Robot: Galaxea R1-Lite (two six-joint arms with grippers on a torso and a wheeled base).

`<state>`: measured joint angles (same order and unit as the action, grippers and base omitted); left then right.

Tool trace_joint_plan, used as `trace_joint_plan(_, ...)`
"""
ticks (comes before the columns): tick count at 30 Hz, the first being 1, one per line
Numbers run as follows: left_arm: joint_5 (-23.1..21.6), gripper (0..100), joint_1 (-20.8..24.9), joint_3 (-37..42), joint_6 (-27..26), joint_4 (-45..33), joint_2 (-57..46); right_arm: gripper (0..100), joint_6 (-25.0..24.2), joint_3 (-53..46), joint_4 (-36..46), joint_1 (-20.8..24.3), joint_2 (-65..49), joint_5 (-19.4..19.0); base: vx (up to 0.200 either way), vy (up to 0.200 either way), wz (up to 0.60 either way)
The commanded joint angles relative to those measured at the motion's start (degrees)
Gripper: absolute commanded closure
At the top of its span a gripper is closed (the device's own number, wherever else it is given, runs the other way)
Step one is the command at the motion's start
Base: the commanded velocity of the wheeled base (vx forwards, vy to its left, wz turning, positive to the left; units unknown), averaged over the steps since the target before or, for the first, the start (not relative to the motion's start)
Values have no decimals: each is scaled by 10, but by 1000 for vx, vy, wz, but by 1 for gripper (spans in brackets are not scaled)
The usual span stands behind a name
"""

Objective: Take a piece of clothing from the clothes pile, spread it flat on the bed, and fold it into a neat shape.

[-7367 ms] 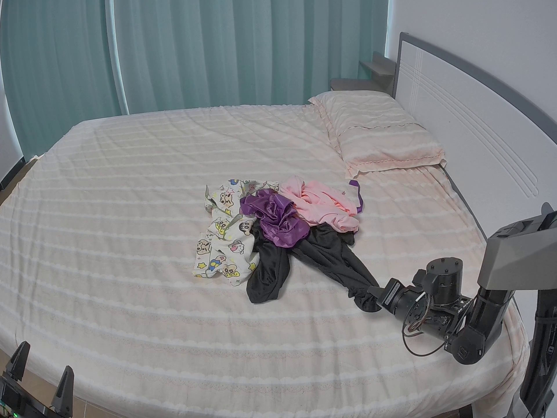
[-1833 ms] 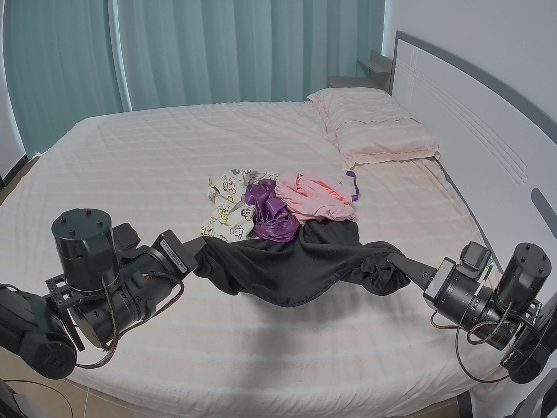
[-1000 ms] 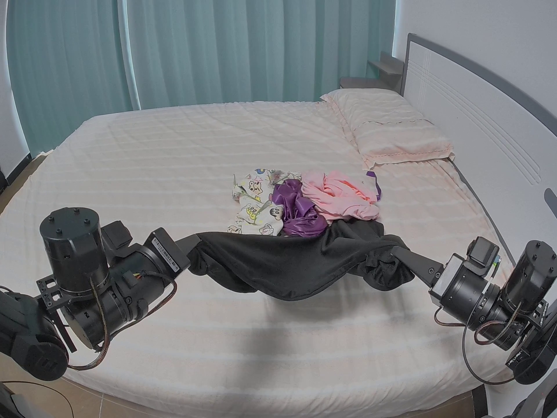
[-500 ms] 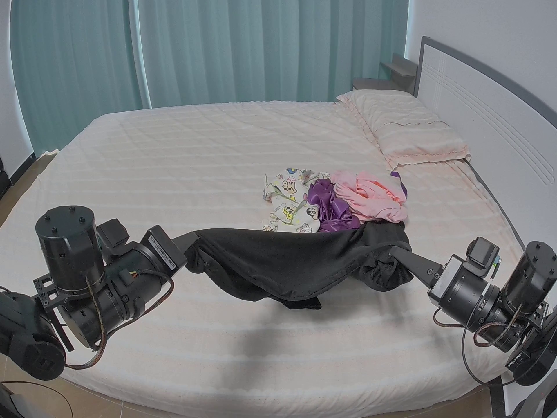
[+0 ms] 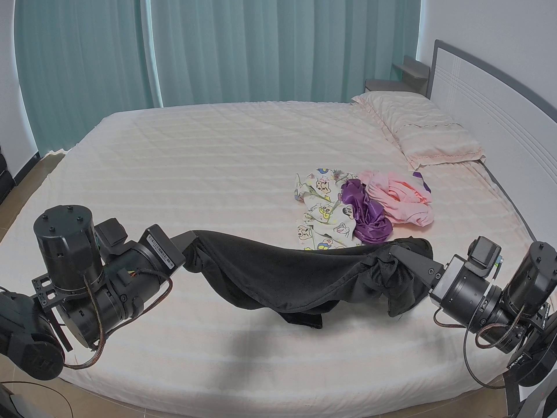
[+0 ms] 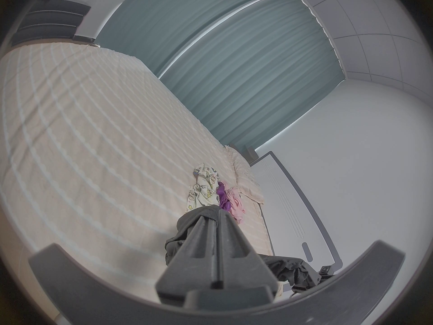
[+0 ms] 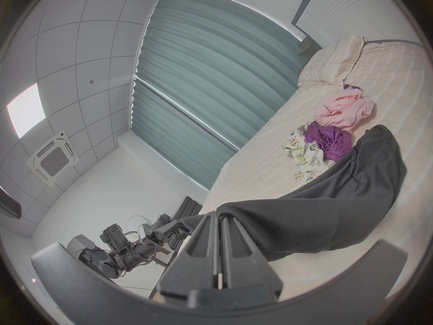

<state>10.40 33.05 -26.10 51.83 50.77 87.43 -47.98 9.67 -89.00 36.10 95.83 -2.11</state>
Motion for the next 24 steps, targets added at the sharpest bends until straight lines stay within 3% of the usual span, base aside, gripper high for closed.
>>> trace_joint_plan(1, 1, 100, -2, 0, -1, 0, -1, 100, 0, 0, -6, 0, -1, 0, 0, 200, 0)
trace_joint_plan(24, 0, 100, -4, -4, -2, -27, -4, 100, 18, -1, -6, 2, -9, 0, 0, 200, 0)
